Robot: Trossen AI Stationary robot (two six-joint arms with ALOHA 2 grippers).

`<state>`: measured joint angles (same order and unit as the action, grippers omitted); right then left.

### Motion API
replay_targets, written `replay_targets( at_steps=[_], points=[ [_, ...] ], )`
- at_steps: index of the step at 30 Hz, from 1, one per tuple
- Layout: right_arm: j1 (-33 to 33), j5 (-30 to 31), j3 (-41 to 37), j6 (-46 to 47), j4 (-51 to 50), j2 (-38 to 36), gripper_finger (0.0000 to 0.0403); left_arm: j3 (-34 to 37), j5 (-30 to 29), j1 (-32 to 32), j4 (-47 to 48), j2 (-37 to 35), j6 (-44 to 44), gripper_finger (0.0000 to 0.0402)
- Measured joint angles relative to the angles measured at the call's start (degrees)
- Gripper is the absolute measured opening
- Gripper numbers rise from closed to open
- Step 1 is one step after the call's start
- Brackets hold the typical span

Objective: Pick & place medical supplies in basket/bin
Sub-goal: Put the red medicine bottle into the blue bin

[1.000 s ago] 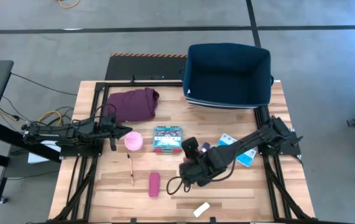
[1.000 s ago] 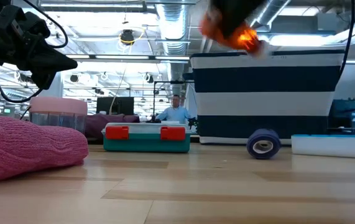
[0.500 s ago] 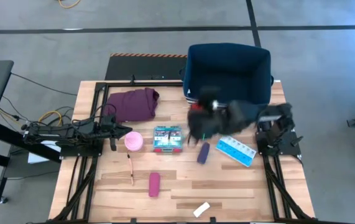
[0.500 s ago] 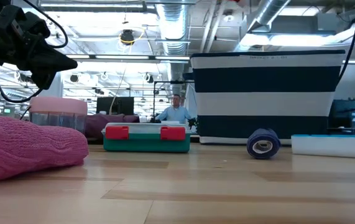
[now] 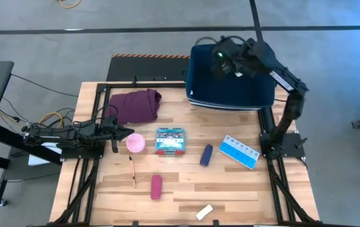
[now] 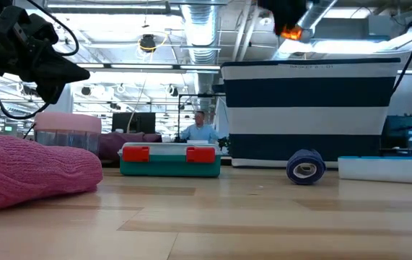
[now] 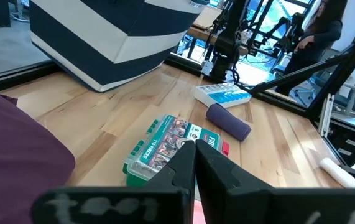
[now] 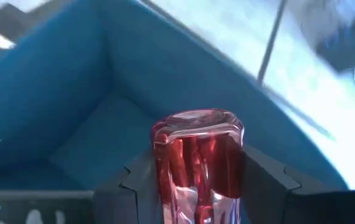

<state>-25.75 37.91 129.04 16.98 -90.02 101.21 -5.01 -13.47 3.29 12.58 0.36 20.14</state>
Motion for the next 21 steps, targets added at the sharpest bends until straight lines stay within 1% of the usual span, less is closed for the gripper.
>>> replay_targets(
  at_steps=[3,6,11,14,17,21],
  points=[
    [-2.3,-1.4,-1.3,1.9,0.0,3.9,0.0170,0.0,0.0,0.0,0.0,0.0,0.0,0.0000],
    [-2.7,-3.3,-4.2,0.9,0.0,8.3,0.0172,0.0,0.0,0.0,0.0,0.0,0.0,0.0000],
    [-2.3,-3.5,-7.6,-0.9,0.1,16.2,0.0172,0.0,0.0,0.0,0.0,0.0,0.0,0.0000],
    [-2.3,-3.6,-7.9,-2.3,0.1,20.0,0.0171,0.0,0.1,0.0,0.0,0.0,0.0,0.0000],
    [-2.8,-3.8,-7.9,-4.2,1.0,22.2,0.0173,0.0,0.1,0.0,0.0,0.0,0.0,0.0000],
    [-3.7,-4.1,-7.9,-6.4,0.1,21.6,0.0171,0.0,0.1,0.0,0.0,0.0,0.0,0.0000]
  ],
)
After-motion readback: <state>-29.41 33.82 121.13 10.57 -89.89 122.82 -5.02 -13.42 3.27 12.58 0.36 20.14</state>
